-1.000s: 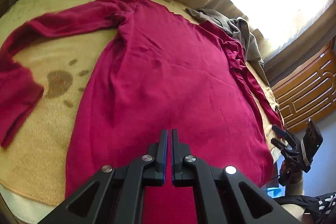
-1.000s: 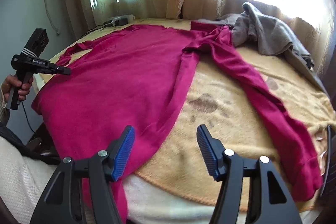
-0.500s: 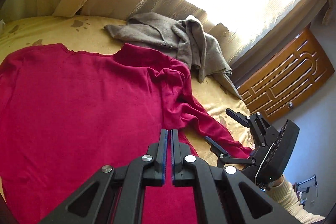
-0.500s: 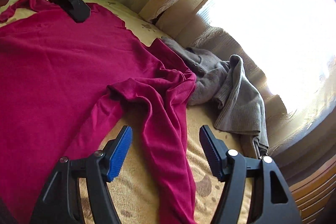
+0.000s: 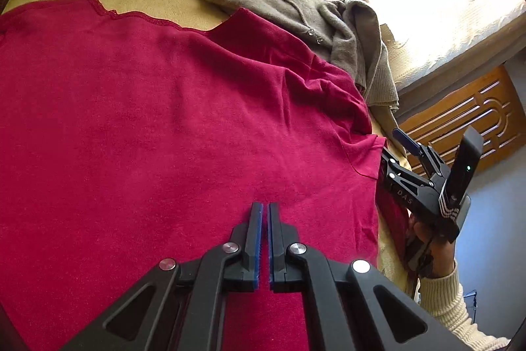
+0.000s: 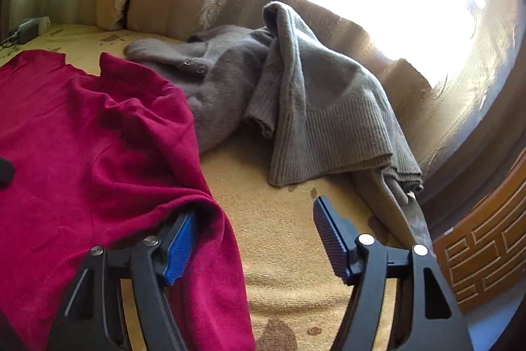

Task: Fold clothes

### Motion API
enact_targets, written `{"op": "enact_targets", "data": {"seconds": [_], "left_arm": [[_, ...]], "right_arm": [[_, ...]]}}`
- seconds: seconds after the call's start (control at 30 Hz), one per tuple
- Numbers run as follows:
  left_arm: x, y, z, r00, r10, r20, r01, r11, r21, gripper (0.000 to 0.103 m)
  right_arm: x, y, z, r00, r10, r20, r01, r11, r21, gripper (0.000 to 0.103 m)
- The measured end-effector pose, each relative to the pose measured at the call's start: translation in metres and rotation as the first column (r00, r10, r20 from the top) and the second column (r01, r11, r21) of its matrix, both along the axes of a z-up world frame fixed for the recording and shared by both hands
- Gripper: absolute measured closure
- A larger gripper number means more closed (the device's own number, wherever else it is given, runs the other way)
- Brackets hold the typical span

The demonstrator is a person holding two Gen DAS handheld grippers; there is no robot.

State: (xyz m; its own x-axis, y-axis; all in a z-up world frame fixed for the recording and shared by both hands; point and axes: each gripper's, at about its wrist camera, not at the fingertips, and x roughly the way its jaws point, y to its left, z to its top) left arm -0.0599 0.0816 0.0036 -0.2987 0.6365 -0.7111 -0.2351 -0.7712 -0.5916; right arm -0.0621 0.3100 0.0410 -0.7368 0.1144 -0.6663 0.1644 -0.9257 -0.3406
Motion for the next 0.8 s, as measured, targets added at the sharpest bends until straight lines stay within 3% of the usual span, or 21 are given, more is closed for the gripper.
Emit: {"op": "enact_targets", "data": {"seconds": [0.13,0.33,0.43,0.57,0.67,0.8], "left_arm": [[0.005,0.002,0.001,0.999,-0.017,-0.047,0.016,1.000,-0.019,0.101],[0.001,-0.006,-0.005,1.000,0.006,-0.006,-0.005,0.998,0.064,0.101],[-0.001,0.000,-0.004,1.000,0.012,-0.007,-0.011,0.998,0.055,0.101],[0.001,0.007,-0.001,1.000,0.011,-0.026,-0.011,1.000,0.012,0.101],[0.003,0.006,0.000,0.999,0.010,-0.031,-0.010,1.000,0.005,0.101],[0.002,0.002,-0.003,1.000,0.018,-0.019,-0.017,0.999,0.043,0.101]], "right_arm": [[-0.003,0.006,-0.004,1.000,-0.016,0.015,0.016,1.000,0.016,0.023],[0.011,0.003,0.000,0.999,0.035,0.037,-0.038,0.996,0.081,0.022],[0.029,0.020,0.022,0.999,0.022,0.034,-0.023,1.000,0.019,0.022],[0.043,0.031,0.059,0.999,0.014,-0.031,-0.019,0.988,-0.153,0.021],[0.030,0.000,0.073,0.993,0.094,-0.078,-0.107,0.977,-0.183,0.021],[0.002,-0.062,0.078,0.967,0.231,-0.106,-0.245,0.960,-0.135,0.021]]}}
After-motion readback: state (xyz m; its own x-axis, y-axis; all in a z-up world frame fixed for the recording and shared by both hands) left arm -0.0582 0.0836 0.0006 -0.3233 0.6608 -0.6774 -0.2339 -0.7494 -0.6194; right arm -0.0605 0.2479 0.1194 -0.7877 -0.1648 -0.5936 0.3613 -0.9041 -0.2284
